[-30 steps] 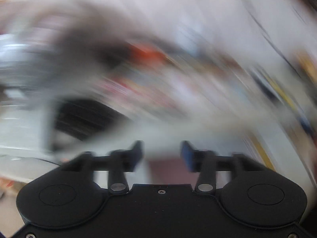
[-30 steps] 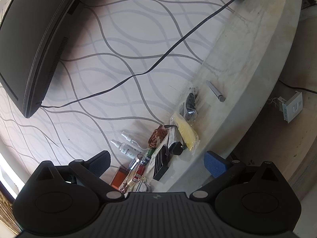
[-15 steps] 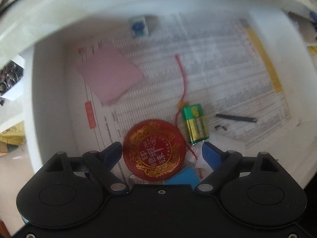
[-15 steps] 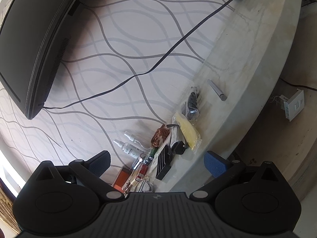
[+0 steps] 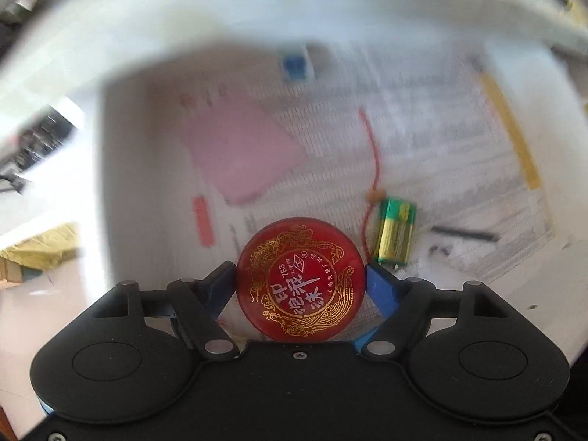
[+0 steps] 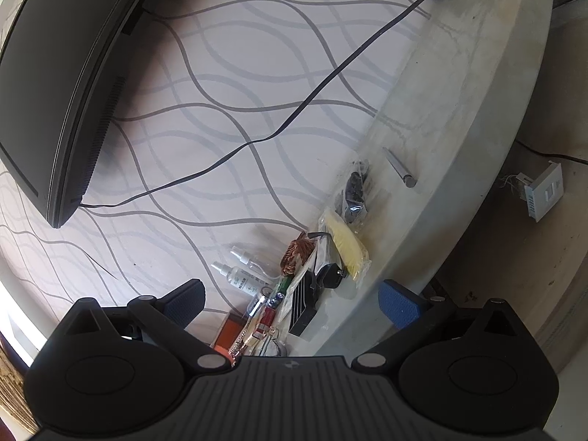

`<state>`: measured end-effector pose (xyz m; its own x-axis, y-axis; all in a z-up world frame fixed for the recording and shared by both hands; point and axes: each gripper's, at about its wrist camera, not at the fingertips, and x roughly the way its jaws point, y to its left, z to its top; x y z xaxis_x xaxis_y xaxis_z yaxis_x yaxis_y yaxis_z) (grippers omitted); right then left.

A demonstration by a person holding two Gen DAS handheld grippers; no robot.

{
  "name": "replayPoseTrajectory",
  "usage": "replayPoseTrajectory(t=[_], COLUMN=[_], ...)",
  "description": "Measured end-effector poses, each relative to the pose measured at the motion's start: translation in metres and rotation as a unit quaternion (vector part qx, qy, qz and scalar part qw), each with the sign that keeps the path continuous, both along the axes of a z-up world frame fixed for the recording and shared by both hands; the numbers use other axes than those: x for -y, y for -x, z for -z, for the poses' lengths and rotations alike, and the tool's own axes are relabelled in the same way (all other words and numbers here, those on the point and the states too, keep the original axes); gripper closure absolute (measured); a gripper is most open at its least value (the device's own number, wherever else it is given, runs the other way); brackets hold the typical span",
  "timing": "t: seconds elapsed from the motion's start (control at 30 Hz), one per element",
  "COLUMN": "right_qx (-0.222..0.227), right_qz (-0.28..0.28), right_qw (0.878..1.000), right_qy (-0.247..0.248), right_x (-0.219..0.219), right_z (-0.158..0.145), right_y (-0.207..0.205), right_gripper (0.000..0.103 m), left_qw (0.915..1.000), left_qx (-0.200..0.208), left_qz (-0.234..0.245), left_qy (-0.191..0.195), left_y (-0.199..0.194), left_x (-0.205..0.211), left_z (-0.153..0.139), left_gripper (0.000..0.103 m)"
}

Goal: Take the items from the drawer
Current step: 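Lift the red tin onto the countertop and open the left gripper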

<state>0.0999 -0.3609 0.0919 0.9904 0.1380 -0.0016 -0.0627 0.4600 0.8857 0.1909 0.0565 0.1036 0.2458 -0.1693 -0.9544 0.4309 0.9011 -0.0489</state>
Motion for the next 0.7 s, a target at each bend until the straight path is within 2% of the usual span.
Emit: replayPoseTrajectory(t=[0.1, 0.17, 0.23, 0.3, 0.4, 0.53, 0.7], right_qx=[-0.002, -0.003, -0.004, -0.004, -0.003, -0.001, 0.0], right_qz=[0.001, 0.002, 0.003, 0.004, 0.003, 0.006, 0.007], right_qw=[1.0, 1.0, 1.0, 1.0, 1.0, 1.0, 1.0], right_qy=[0.004, 0.007, 0.01, 0.011, 0.007, 0.006, 0.007], right_x=[-0.001, -0.002, -0.002, -0.002, -0.001, -0.001, 0.0], right_z=[0.0, -0.001, -0.001, -0.001, -0.001, -0.001, -0.001], right_y=[-0.001, -0.001, -0.001, -0.001, 0.0, 0.001, 0.002], right_gripper=[0.0, 0.0, 0.0, 0.0, 0.0, 0.0, 0.0], left_qw=[0.9968, 0.9895, 0.9798, 0.9683, 0.9595, 0.9552, 0.9562], left_qx=[0.059, 0.106, 0.158, 0.203, 0.21, 0.201, 0.173], left_qz=[-0.043, -0.085, -0.115, -0.145, -0.187, -0.218, -0.236], left_qy=[0.032, 0.049, 0.041, 0.01, -0.008, 0.001, -0.012], left_y=[-0.006, -0.012, -0.018, -0.028, -0.056, -0.084, -0.109], left_x=[-0.026, -0.048, -0.068, -0.085, -0.109, -0.129, -0.132], left_z=[-0.057, -0.097, -0.129, -0.15, -0.155, -0.142, -0.117], left_gripper=[0.027, 0.027, 0.027, 0.027, 0.027, 0.027, 0.027])
